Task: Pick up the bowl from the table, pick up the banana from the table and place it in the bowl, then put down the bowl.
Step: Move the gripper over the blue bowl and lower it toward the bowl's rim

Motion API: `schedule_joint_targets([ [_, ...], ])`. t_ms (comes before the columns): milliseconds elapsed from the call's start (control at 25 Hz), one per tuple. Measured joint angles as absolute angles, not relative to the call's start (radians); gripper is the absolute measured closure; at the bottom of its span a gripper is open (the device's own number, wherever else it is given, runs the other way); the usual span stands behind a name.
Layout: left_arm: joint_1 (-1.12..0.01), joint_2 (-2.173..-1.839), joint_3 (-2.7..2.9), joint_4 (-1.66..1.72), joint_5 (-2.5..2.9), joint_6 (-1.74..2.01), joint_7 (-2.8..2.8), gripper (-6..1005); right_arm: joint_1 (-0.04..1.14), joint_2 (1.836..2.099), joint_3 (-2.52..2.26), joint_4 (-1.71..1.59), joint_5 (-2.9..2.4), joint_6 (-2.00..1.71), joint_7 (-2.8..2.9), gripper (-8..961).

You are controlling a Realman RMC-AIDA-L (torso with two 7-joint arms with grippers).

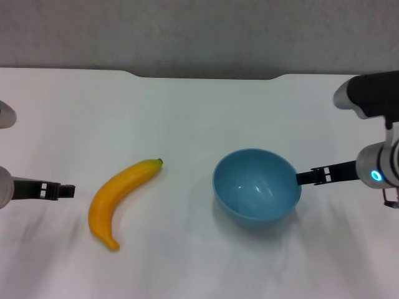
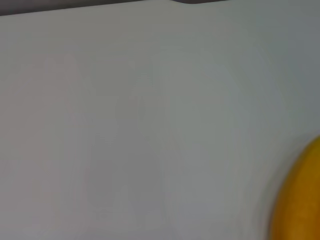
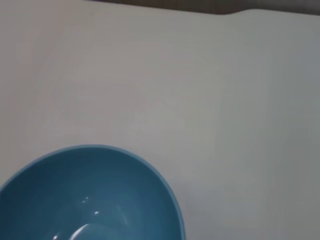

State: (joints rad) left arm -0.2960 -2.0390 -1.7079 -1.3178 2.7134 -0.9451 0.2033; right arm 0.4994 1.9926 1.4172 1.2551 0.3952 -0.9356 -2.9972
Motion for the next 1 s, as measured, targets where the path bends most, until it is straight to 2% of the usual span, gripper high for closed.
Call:
schedule_joint_targets([
  [240,-0.295,-2.04,-1.702,-1.317,2.713,-0.932,0.202,150,0.6,1.998,1.394,1.092,0.417,-0.856,-2.998,70],
  [640,-0.295,-2.04,-1.697,-1.317,2.707,-0.923,0.203,149,0.623,1.999,1.342,1.033,0.471,-0.789,-3.0,71],
  [1000,-0.298,-2.04,-1.696,-1.317,2.706,-0.922,0.202,148,0.721,2.002,1.297,0.888,0.535,-0.76,-3.0,72],
])
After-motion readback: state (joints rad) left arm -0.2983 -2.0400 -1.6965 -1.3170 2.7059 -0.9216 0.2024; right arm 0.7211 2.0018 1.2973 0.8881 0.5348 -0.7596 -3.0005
